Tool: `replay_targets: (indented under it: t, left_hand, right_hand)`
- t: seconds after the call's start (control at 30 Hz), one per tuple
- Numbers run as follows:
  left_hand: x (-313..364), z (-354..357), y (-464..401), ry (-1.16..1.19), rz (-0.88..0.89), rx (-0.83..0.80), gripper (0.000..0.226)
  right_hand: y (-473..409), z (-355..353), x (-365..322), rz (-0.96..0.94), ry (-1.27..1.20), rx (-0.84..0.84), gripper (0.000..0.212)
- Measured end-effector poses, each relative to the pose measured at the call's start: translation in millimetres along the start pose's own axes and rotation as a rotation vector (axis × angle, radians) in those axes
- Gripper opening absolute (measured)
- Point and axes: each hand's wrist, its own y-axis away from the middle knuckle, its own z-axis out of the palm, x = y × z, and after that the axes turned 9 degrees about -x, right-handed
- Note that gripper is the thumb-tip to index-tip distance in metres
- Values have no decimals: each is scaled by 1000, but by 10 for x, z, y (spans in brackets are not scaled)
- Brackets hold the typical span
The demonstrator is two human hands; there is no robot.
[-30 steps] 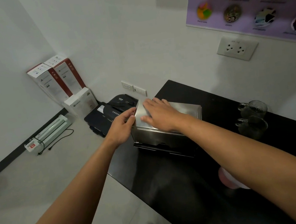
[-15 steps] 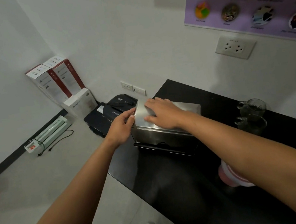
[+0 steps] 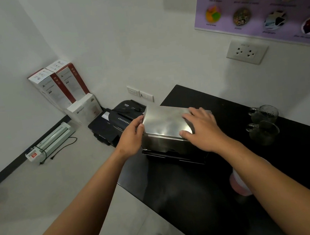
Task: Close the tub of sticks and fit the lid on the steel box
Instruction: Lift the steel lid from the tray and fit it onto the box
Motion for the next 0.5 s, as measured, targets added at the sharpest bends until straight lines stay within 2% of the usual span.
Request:
replay_targets:
  t: [0.1, 0.27, 0.37, 0.5]
  left_hand:
    - [-32, -2, -6, 24, -36, 12, 47]
    - [-94, -26, -47, 187, -166, -20, 61]
    - [-119, -49, -54, 258, -213, -67, 60]
    - [-98, -30, -40, 338, -221, -175, 52]
  right_hand:
    - [97, 40, 68, 89, -159, 67, 68]
    - [224, 158, 170, 224, -660, 193, 101]
    - [259, 261, 216, 352, -936, 175, 113]
    - [261, 408, 261, 417, -1243, 123, 116]
